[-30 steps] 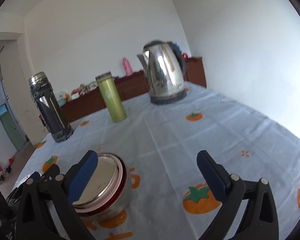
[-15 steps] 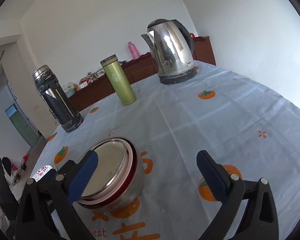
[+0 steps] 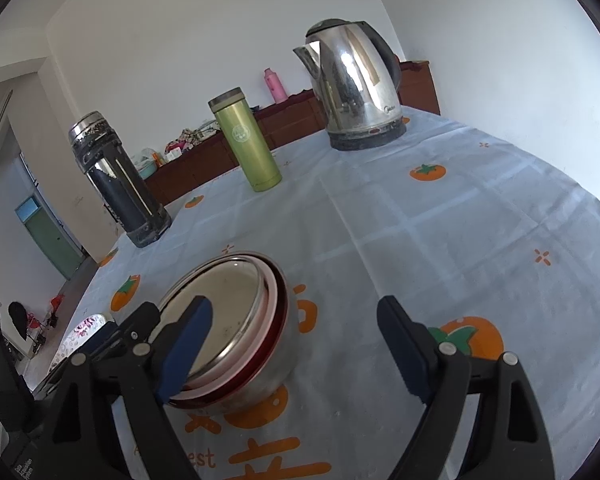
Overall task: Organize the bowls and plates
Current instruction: 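Close both tools on the rim of the steel bowl holding the nested bowls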
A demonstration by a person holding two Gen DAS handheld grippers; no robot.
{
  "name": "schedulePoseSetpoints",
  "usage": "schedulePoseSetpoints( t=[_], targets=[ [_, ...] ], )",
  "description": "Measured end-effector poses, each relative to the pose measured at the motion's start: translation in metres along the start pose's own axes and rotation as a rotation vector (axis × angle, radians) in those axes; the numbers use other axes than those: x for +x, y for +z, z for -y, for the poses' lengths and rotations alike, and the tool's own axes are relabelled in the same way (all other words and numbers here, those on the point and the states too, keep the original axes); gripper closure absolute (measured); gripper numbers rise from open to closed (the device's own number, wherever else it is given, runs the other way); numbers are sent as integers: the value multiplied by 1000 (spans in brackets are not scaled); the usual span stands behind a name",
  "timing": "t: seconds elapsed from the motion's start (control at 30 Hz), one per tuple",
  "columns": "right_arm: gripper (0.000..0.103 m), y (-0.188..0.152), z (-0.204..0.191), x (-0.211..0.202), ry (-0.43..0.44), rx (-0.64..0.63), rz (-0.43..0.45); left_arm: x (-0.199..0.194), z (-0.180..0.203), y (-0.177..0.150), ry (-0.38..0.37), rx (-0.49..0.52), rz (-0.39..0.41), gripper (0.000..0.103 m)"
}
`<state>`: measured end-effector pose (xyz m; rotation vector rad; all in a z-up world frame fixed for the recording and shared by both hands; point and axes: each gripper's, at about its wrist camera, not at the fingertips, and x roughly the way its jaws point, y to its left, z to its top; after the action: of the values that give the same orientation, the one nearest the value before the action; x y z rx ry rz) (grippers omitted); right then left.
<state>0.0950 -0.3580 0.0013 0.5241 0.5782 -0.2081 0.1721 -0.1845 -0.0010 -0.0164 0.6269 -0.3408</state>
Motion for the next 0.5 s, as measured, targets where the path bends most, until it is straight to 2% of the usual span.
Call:
schedulePoseSetpoints(
  t=[0.23,0.5],
  targets=[
    [26,-3,-1,5,10,-4,-21,6,3,-1,-13,6,-28,34],
    [31,-2,0,8,22,8,-27,14,6,0,-9,-2,-56,34]
  ],
)
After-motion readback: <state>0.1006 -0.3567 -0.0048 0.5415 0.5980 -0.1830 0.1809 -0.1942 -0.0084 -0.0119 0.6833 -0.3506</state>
